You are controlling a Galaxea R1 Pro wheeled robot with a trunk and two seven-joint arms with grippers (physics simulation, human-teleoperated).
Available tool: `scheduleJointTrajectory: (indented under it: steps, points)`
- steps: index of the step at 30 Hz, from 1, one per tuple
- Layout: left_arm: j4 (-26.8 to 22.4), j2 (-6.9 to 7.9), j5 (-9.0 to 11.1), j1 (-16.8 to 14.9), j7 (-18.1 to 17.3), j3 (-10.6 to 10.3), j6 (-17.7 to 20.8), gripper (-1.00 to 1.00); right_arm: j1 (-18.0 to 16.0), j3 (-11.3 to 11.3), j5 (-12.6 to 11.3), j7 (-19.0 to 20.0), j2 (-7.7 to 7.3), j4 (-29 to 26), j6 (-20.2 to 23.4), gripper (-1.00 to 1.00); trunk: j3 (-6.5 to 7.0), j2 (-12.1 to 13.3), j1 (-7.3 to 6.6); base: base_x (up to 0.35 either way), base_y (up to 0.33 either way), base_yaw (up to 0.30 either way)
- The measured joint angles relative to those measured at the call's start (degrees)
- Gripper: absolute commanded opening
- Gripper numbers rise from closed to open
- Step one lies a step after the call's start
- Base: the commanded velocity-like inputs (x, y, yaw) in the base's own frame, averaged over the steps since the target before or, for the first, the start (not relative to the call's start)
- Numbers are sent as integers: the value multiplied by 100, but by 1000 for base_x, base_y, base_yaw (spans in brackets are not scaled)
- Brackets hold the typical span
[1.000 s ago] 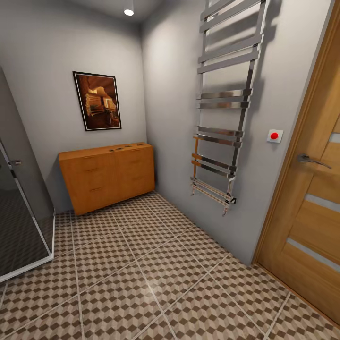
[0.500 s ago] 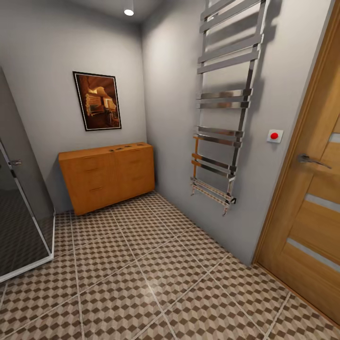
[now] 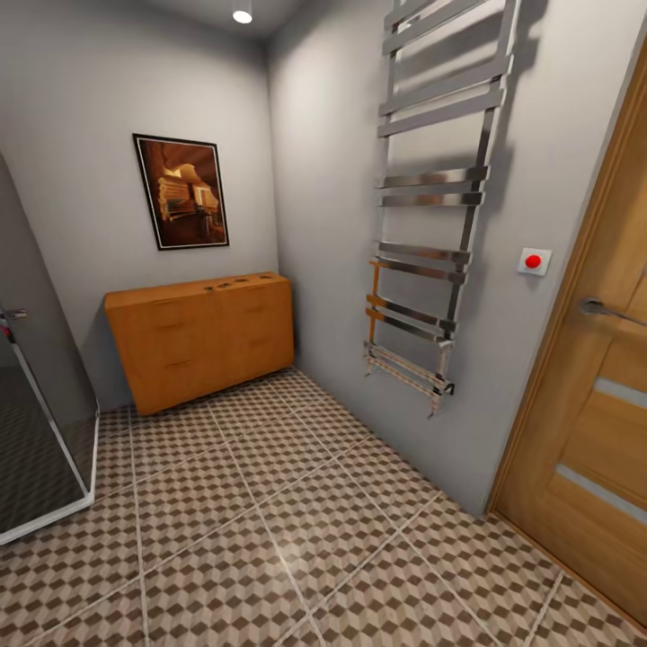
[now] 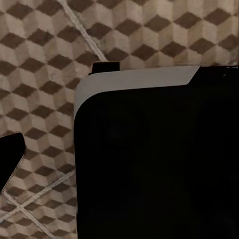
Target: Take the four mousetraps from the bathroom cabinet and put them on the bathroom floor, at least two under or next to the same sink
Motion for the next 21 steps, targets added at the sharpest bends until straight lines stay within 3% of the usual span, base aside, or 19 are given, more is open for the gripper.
scheduleJointTrajectory:
  steps: [21]
  points:
    - [-1,1,7,0,12,6,-11,100,0,12,19,0,7,-2,5,100,0,0,0,321,0,0]
